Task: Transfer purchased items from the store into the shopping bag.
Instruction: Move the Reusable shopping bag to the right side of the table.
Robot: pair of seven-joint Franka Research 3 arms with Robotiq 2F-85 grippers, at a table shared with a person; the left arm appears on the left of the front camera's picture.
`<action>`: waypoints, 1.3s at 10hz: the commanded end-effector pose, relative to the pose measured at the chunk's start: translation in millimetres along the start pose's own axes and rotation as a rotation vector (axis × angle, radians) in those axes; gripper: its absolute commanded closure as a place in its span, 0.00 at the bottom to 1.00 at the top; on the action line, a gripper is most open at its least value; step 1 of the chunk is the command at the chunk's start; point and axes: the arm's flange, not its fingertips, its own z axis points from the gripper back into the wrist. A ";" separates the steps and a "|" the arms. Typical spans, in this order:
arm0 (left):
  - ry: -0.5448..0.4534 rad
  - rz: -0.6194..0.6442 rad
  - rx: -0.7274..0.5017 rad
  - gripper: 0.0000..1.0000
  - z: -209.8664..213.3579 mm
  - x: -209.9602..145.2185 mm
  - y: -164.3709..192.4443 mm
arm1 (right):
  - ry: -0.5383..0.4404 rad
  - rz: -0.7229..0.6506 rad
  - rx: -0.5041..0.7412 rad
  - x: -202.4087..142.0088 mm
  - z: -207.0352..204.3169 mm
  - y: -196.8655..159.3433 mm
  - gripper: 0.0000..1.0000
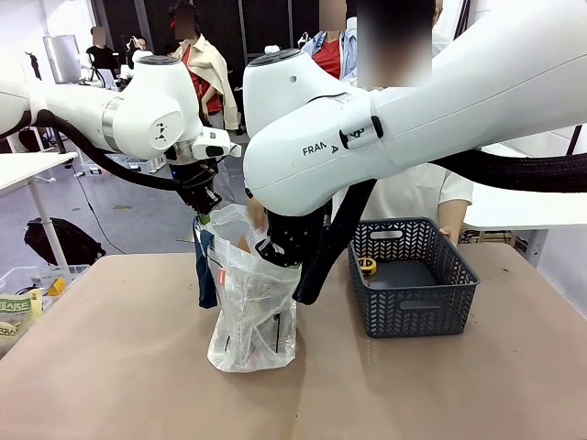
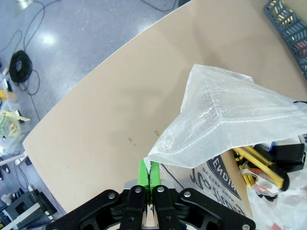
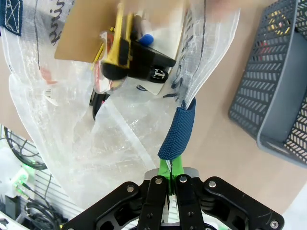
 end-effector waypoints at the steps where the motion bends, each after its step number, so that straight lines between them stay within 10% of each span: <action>1: -0.002 0.001 0.003 1.00 1.0 -0.2 2.0 | -0.006 -0.005 0.005 -4.3 -1.5 -0.8 1.00; 13: -0.002 0.001 0.003 1.00 1.0 -0.2 2.0 | -0.006 -0.005 0.005 -4.3 -1.5 -0.8 1.00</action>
